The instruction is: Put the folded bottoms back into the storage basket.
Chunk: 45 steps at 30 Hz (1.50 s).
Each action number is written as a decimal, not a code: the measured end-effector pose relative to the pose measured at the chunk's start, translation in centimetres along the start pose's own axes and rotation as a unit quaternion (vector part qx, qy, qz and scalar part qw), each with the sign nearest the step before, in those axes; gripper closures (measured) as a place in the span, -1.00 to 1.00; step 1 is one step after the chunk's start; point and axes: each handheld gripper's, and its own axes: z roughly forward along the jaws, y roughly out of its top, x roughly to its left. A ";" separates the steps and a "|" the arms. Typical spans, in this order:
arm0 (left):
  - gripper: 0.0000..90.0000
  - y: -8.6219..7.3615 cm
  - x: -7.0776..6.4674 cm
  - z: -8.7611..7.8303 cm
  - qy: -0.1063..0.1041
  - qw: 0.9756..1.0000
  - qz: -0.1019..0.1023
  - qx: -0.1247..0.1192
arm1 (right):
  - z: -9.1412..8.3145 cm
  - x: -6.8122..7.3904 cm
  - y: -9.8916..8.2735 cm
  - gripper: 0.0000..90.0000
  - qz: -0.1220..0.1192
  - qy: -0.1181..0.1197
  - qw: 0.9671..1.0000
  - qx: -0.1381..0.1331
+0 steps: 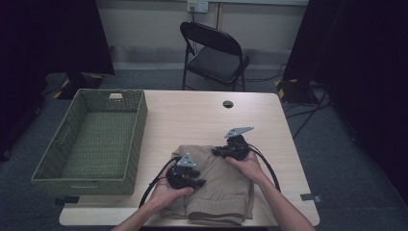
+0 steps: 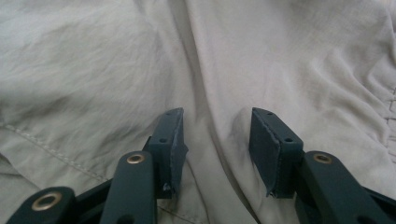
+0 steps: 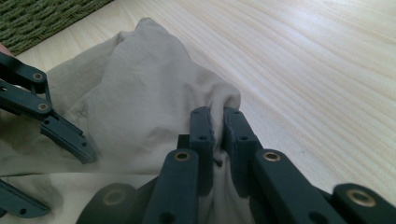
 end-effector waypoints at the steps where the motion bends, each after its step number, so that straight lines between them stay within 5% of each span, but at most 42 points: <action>1: 0.23 0.1 0.0 -0.1 0.001 1.000 0.002 -0.002 | 0.0 0.1 0.0 0.86 -0.001 -0.001 1.000 -0.001; 7: 0.48 2.5 -1.3 -0.4 -0.033 0.999 0.023 -0.029 | -0.1 0.4 0.2 0.86 -0.002 -0.006 1.000 -0.001; 10: 0.59 3.1 -1.6 0.6 -0.037 0.999 0.028 -0.023 | -0.3 0.5 0.4 0.86 -0.003 -0.006 1.000 -0.006; 15: 0.64 2.6 -1.0 2.7 -0.014 1.000 0.019 0.000 | -0.8 0.9 0.7 0.86 -0.007 -0.009 1.000 -0.012; 17: 0.58 2.5 -0.5 3.0 -0.003 1.000 0.004 -0.009 | -0.9 1.0 0.9 0.86 -0.009 -0.011 1.000 -0.016; 26: 0.65 2.6 0.6 3.7 0.035 0.999 0.022 -0.028 | -1.6 2.1 1.8 0.87 -0.027 -0.014 0.999 -0.034; 29: 0.65 2.6 0.8 3.8 0.033 0.999 0.017 -0.033 | -1.8 2.5 1.9 0.88 -0.025 -0.006 0.999 -0.037; 37: 0.39 2.8 1.1 2.3 0.005 1.000 0.004 -0.010 | -2.1 1.6 1.6 0.88 -0.008 -0.007 0.999 -0.045; 45: 0.27 2.8 0.0 -2.8 -0.031 0.999 0.016 -0.027 | -2.0 0.9 1.5 0.88 0.003 -0.015 0.999 -0.046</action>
